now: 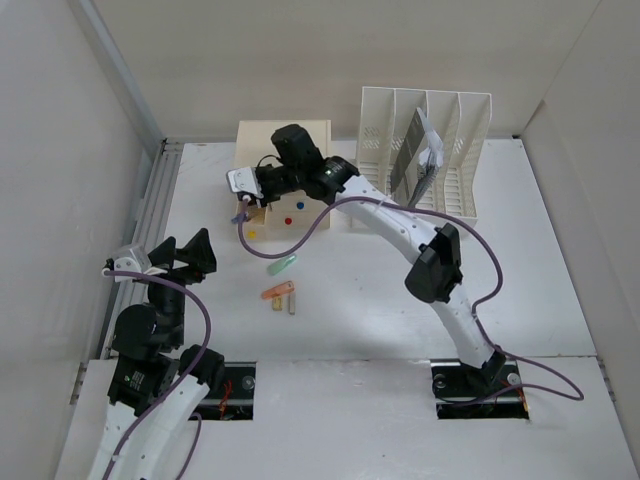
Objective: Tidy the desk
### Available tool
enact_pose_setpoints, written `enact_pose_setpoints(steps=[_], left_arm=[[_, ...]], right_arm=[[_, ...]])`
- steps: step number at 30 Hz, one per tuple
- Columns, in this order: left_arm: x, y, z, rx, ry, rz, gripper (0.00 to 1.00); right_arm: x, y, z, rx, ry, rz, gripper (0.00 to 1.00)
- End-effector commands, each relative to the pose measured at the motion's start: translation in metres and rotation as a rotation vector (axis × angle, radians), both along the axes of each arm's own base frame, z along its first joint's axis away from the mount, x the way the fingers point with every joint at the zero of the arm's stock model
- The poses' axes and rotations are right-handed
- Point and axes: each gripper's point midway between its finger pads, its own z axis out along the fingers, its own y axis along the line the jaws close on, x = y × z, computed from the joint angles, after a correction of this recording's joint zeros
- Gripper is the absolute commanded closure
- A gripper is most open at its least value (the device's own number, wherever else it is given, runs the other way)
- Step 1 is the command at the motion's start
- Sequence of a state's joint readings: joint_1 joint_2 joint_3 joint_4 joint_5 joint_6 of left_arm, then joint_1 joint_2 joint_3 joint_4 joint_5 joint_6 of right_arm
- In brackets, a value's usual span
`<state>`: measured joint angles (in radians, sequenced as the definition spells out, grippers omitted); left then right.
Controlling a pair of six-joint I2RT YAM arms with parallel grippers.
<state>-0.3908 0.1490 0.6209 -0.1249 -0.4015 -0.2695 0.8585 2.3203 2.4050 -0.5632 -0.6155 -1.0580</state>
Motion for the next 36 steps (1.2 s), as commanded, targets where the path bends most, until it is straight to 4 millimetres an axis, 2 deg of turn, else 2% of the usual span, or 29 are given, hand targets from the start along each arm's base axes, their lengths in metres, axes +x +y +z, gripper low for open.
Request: enact_pose_setpoints(steps=[1,3,4,5,7,8,10,13,16,21,24,25,27,28,30,33,36], left_arm=[[0.0,0.003,0.006,0.001,-0.026,0.017,0.28],[0.0,0.003,0.006,0.001,-0.026,0.017,0.28],[0.0,0.003,0.006,0.001,-0.026,0.017,0.28],[0.0,0.003,0.006,0.001,-0.026,0.017,0.28],[0.0,0.003,0.006,0.001,-0.026,0.017,0.28],[0.0,0.003,0.006,0.001,-0.026,0.017,0.28],[0.0,0.003,0.006,0.001,-0.026,0.017,0.28],[0.0,0.003,0.006,0.001,-0.026,0.017,0.28],[-0.002,0.002,0.008,-0.001,-0.035,0.008,0.28],[-0.002,0.002,0.008,-0.001,-0.036,0.008,0.28],[-0.002,0.002,0.008,-0.001,-0.036,0.008,0.28],[-0.002,0.001,0.008,0.001,-0.036,-0.001,0.28],[-0.002,0.001,0.008,0.001,-0.036,-0.001,0.28],[-0.002,0.001,0.008,0.001,-0.036,-0.001,0.28],[-0.004,0.001,0.01,-0.002,-0.045,-0.001,0.28],[-0.004,0.001,0.01,-0.002,-0.045,-0.001,0.28],[-0.004,0.001,0.01,-0.002,-0.045,-0.001,0.28]], right_arm=[[-0.027,-0.01,0.058,0.088,0.017,0.055,0.76],[-0.035,-0.009,0.053,0.078,0.045,0.067,1.0],[-0.038,-0.011,0.055,0.08,0.057,0.062,1.0],[-0.047,-0.008,0.05,0.068,0.077,0.087,1.0],[-0.054,-0.006,0.035,0.038,0.104,0.096,1.0],[-0.056,-0.008,0.034,0.034,0.116,0.093,1.0],[-0.069,-0.001,0.021,0.009,0.138,0.115,1.0],[-0.071,0.007,0.014,0.006,0.146,0.089,1.0],[-0.067,0.013,0.005,0.002,0.168,0.046,1.0],[-0.057,0.022,0.012,0.049,0.185,-0.029,1.0],[-0.052,0.027,0.01,0.059,0.19,-0.079,1.0],[-0.053,0.031,0.002,0.054,0.205,-0.09,1.0],[-0.046,0.032,0.006,0.07,0.194,-0.127,1.0],[-0.051,0.036,-0.002,0.06,0.209,-0.123,1.0],[-0.048,0.036,0.0,0.069,0.212,-0.138,1.0],[-0.044,0.039,-0.01,0.062,0.223,-0.156,1.0],[-0.044,0.04,-0.008,0.07,0.227,-0.158,1.0]])
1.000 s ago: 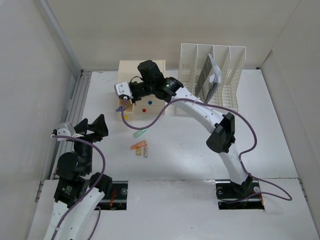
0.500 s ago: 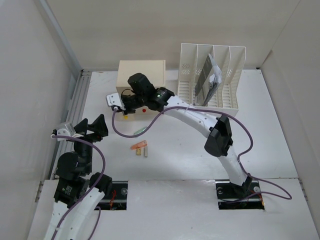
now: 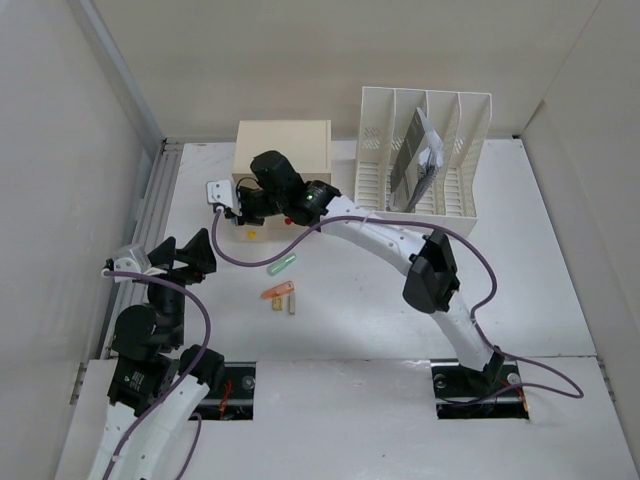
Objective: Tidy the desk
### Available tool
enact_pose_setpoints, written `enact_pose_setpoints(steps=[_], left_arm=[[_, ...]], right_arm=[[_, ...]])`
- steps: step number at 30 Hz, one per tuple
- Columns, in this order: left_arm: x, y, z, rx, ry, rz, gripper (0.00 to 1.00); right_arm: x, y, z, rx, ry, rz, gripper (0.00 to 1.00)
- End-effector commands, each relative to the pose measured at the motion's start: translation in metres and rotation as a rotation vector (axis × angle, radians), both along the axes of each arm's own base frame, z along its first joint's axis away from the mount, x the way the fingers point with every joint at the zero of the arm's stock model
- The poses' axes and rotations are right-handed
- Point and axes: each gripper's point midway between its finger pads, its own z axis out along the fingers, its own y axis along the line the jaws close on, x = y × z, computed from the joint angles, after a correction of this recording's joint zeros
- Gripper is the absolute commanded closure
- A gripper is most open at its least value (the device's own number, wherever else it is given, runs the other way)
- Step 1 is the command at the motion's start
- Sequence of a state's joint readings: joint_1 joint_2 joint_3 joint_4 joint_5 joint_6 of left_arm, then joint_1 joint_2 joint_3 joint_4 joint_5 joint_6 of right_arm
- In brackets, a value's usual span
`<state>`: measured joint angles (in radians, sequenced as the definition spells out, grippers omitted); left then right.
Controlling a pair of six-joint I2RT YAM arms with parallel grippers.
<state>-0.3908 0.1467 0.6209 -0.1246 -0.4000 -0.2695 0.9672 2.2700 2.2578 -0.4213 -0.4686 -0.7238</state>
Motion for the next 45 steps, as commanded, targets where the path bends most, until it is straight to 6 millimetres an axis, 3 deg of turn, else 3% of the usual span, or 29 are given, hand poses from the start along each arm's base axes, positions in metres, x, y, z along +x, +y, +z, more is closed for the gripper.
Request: enact_pose_setpoints(steps=[1,5,12,27,37,45], left_arm=[[-0.003,0.001,0.009,-0.002,-0.042,0.0,0.28],[-0.003,0.001,0.009,-0.002,-0.042,0.0,0.28],[-0.003,0.001,0.009,-0.002,-0.042,0.0,0.28],[-0.003,0.001,0.009,-0.002,-0.042,0.0,0.28],[-0.003,0.001,0.009,-0.002,-0.042,0.0,0.28],[-0.003,0.001,0.009,-0.002,-0.042,0.0,0.28]], right_arm=[[0.003,0.012,0.002,0.042,0.004,-0.027,1.0],[-0.002,0.016,-0.004,0.034,0.009,-0.018,1.0],[0.007,0.016,-0.017,0.015,0.002,-0.057,1.0],[0.02,0.005,-0.048,-0.067,0.003,-0.144,1.0],[0.02,0.002,-0.038,-0.036,-0.028,-0.151,1.0],[-0.006,0.003,-0.001,0.019,0.007,-0.009,1.0]])
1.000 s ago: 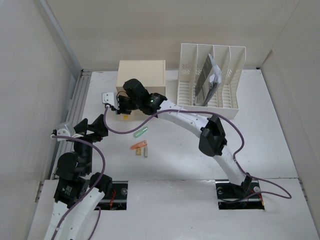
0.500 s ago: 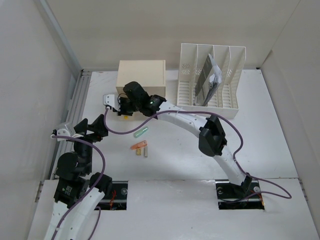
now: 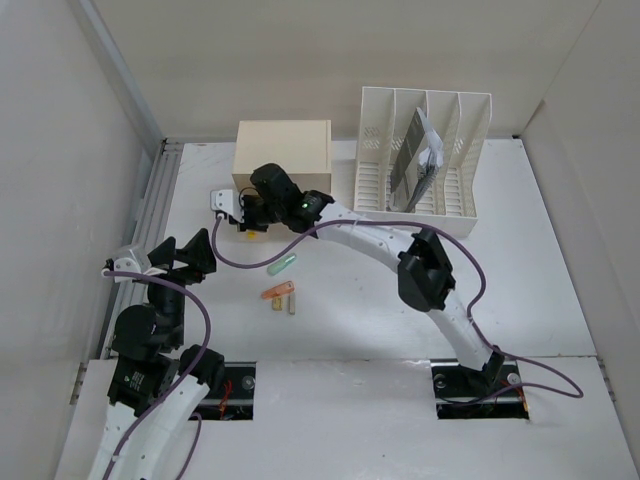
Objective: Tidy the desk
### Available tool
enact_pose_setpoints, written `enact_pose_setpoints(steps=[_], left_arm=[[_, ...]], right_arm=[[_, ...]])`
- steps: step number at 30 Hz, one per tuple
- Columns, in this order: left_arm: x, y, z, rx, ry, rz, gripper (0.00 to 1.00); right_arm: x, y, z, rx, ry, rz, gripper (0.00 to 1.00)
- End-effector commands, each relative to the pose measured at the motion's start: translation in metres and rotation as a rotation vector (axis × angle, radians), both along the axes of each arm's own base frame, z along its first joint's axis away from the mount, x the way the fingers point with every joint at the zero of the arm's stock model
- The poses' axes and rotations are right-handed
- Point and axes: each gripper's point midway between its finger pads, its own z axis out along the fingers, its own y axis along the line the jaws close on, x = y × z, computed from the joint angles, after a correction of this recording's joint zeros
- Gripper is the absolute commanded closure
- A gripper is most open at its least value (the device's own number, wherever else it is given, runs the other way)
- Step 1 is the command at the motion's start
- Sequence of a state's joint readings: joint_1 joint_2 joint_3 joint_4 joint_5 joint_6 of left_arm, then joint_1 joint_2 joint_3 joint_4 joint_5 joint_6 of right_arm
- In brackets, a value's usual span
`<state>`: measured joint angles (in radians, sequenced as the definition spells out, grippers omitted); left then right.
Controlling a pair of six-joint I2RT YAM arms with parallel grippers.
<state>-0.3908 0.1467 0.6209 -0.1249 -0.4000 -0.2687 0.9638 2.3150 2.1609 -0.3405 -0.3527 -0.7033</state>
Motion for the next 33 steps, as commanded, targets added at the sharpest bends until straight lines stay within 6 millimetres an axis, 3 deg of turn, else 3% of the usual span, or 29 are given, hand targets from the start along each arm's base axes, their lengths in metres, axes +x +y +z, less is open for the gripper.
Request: enact_pose_setpoints(steps=[1,5,8,9,15,21,24,27,29,33], left_arm=[[-0.003,0.001,0.009,-0.003,-0.043,0.0,0.28],[-0.003,0.001,0.009,-0.003,-0.043,0.0,0.28],[-0.003,0.001,0.009,-0.003,-0.043,0.0,0.28],[-0.003,0.001,0.009,-0.003,-0.043,0.0,0.28],[-0.003,0.001,0.009,-0.003,-0.043,0.0,0.28],[-0.003,0.001,0.009,-0.003,-0.043,0.0,0.28],[-0.003,0.001,0.009,-0.003,-0.043,0.0,0.28],[-0.003,0.001,0.009,-0.003,-0.043,0.0,0.28],[-0.003,0.001,0.009,-0.003,-0.043,0.0,0.28],[-0.003,0.001,0.009,-0.003,-0.043,0.0,0.28]], right_arm=[[-0.029,0.006,0.058,0.097,-0.005,0.107,1.0],[-0.024,0.003,0.064,0.097,-0.024,0.077,1.0],[-0.032,0.004,0.066,0.106,-0.011,0.11,1.0],[-0.036,0.002,0.058,0.084,0.005,0.126,1.0],[-0.049,0.0,0.05,0.06,0.03,0.198,1.0],[-0.042,-0.006,0.038,0.022,0.027,0.15,1.0],[-0.028,-0.009,0.031,0.008,0.011,0.064,1.0],[0.002,-0.018,0.031,0.001,-0.032,-0.113,1.0],[0.019,-0.024,0.02,-0.029,-0.058,-0.211,1.0],[0.039,-0.032,0.021,-0.02,-0.114,-0.325,1.0]])
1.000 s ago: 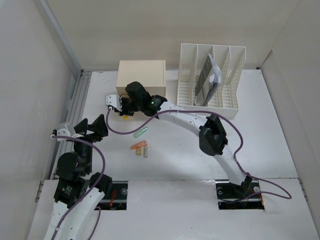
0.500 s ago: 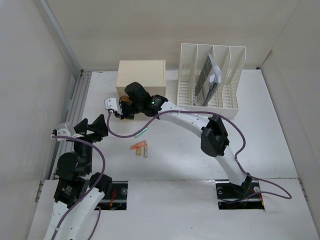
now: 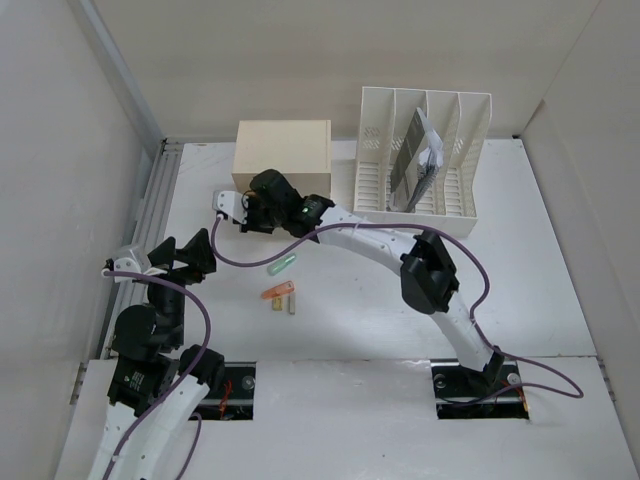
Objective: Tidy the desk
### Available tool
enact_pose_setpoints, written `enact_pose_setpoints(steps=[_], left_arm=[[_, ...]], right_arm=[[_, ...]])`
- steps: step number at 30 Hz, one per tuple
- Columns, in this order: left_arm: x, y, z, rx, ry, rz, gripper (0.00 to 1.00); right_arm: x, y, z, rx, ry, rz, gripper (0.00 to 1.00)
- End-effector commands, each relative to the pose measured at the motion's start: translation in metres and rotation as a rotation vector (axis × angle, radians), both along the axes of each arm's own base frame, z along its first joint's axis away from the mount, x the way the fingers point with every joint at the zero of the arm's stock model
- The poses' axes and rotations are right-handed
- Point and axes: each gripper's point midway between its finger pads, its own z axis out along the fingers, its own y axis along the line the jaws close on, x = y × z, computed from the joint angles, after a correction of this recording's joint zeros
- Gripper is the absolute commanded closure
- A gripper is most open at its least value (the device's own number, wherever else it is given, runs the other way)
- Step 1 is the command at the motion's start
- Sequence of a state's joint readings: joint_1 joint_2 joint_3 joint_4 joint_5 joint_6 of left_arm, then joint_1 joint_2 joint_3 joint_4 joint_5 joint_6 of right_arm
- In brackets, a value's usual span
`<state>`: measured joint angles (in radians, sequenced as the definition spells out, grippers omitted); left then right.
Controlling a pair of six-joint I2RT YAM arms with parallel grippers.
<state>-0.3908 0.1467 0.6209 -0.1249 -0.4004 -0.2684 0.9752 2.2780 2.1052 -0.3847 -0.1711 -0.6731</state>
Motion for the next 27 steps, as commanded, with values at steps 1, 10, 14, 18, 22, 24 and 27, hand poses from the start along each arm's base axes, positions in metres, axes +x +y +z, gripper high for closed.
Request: enact_pose_setpoints(steps=[1,10,14,18,22,24,27], left_arm=[[-0.003,0.001,0.01,-0.003,-0.043,0.0,0.28],[-0.005,0.002,0.011,-0.006,-0.051,0.0,0.28],[-0.005,0.002,0.011,-0.015,-0.052,-0.002,0.28],[-0.005,0.002,0.011,-0.015,-0.052,-0.002,0.28],[-0.005,0.002,0.011,-0.015,-0.052,-0.002,0.28],[-0.005,0.002,0.011,-0.015,-0.052,-0.002,0.28],[-0.005,0.002,0.011,-0.015,-0.052,-0.002,0.28]], right_arm=[[0.033,-0.007,0.037,0.086,-0.138,-0.186,1.0],[0.053,-0.011,0.019,0.04,-0.195,-0.295,1.0],[0.059,-0.013,0.017,0.036,-0.221,-0.324,1.0],[0.071,-0.019,0.018,0.031,-0.257,-0.396,1.0],[0.075,-0.019,0.017,0.032,-0.269,-0.418,1.0],[0.074,-0.019,0.012,0.024,-0.261,-0.408,1.0],[0.071,-0.018,0.018,0.05,-0.254,-0.398,1.0]])
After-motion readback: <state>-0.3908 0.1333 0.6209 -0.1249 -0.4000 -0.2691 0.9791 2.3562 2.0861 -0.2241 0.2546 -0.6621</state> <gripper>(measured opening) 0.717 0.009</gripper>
